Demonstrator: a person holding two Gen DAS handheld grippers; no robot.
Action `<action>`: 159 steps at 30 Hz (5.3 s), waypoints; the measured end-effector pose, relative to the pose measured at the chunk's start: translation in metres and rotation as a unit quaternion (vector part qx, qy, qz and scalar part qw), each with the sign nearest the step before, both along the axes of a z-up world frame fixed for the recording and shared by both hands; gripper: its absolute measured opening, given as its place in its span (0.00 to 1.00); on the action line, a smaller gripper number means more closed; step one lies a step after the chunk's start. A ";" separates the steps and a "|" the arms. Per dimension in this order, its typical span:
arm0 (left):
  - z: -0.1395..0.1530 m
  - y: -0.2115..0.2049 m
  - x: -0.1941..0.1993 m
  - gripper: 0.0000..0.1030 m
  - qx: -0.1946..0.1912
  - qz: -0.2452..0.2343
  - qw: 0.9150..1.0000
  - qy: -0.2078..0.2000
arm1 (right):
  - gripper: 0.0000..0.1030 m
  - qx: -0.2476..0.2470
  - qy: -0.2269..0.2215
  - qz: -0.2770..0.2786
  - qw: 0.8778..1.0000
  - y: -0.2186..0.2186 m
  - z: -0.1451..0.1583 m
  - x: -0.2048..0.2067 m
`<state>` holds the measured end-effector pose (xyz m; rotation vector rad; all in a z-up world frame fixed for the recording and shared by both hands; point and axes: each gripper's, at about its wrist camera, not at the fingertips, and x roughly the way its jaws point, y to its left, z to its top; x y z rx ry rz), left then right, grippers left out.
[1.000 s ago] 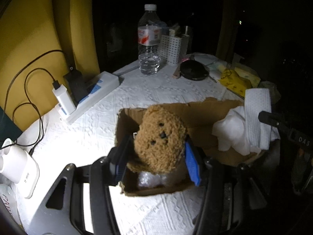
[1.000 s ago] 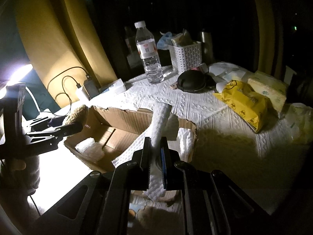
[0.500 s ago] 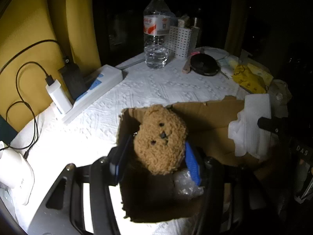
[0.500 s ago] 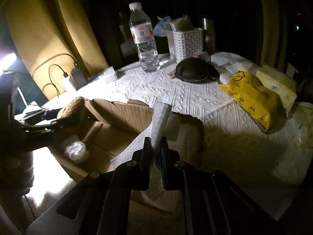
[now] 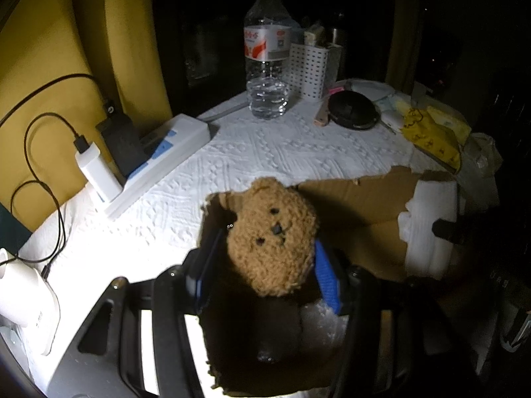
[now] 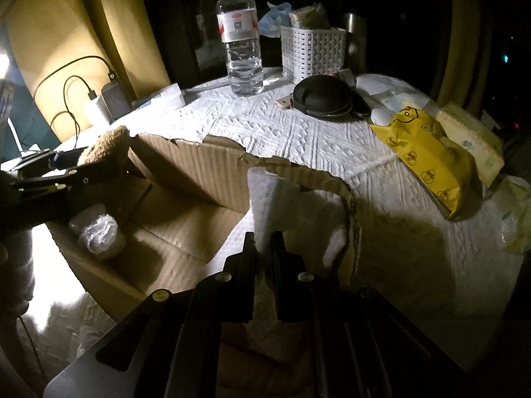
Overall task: Organize soft objects
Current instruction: 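Carry the teddy bear into the box with the left tool while the right tool carries the towel, then open the left tool to release the bear while the right tool releases the towel in the box, then move the right tool to the grey dotted gloves while the left tool approaches the duck-print tissue pack, then grasp the grey gloves with the right tool while the left tool grasps the duck-print tissue pack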
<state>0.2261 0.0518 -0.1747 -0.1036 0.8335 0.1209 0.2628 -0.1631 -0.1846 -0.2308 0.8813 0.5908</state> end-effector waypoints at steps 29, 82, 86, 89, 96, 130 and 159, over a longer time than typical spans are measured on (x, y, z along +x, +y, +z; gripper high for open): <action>0.014 -0.010 -0.005 0.69 0.007 -0.011 1.000 -0.006 | 0.41 -0.012 0.020 0.002 1.000 0.006 0.003 -0.011; 0.063 -0.043 -0.120 0.69 0.011 -0.019 0.999 -0.040 | 0.44 0.015 -0.024 -0.013 1.000 -0.031 0.073 -0.114; 0.060 -0.044 -0.128 0.69 0.005 -0.017 0.999 -0.038 | 0.44 0.018 -0.023 -0.012 0.999 -0.033 0.074 -0.121; 0.054 -0.045 -0.133 0.69 0.000 -0.015 0.999 -0.033 | 0.44 0.021 -0.021 -0.010 1.000 -0.033 0.071 -0.126; 0.039 -0.046 -0.142 0.69 -0.010 -0.014 1.000 -0.016 | 0.44 0.024 -0.008 -0.007 1.000 -0.031 0.059 -0.134; -0.004 -0.033 -0.154 0.69 -0.028 0.019 0.999 0.029 | 0.07 0.031 0.031 0.056 0.997 -0.001 0.012 -0.133; 0.011 -0.125 -0.113 0.69 0.001 -0.057 0.998 0.034 | 0.05 0.091 -0.034 -0.071 0.993 -0.140 0.062 -0.110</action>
